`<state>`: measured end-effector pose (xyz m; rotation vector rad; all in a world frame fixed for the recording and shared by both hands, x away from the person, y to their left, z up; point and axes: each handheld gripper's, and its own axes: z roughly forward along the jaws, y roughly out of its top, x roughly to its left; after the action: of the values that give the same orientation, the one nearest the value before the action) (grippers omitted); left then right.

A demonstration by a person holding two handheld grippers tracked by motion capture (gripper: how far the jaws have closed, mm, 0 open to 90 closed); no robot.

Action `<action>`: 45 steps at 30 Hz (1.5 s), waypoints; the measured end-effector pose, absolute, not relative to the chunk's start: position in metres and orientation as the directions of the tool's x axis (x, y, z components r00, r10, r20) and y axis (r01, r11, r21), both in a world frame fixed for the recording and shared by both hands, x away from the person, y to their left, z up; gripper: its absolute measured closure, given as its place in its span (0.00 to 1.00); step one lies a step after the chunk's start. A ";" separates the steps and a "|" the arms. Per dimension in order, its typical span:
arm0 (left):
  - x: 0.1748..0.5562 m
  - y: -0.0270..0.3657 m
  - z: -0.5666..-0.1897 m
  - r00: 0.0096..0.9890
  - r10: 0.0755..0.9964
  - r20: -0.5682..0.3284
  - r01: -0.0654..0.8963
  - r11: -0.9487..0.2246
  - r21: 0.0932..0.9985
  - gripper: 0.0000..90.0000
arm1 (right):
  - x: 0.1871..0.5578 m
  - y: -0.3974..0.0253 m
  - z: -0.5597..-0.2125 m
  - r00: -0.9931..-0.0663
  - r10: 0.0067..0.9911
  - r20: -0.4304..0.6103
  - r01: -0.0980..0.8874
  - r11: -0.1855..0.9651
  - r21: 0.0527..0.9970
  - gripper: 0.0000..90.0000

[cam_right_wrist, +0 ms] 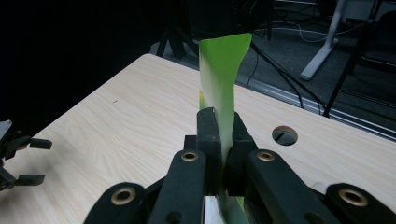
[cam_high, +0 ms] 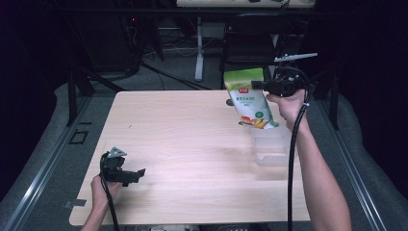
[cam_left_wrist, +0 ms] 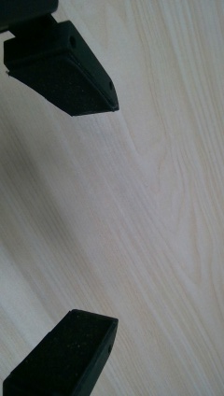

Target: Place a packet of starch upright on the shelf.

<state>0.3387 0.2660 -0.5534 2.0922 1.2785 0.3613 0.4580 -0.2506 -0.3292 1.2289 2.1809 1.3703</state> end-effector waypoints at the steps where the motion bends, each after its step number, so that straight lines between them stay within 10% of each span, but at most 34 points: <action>1: 0.339 0.266 -0.553 0.486 0.868 -0.098 0.689 -0.312 0.654 0.00 | 0.459 -0.252 -0.329 -0.592 0.785 0.185 0.509 0.185 0.841 0.98; 45: 0.333 0.274 -0.552 0.472 0.875 -0.107 0.690 -0.291 0.663 0.00 | 0.498 -0.298 -0.353 -0.512 0.853 0.104 0.509 0.203 0.836 0.98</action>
<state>0.3326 0.2742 -0.5524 2.0680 1.2917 0.3645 0.4978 -0.2978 -0.3533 1.2711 2.1027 1.2297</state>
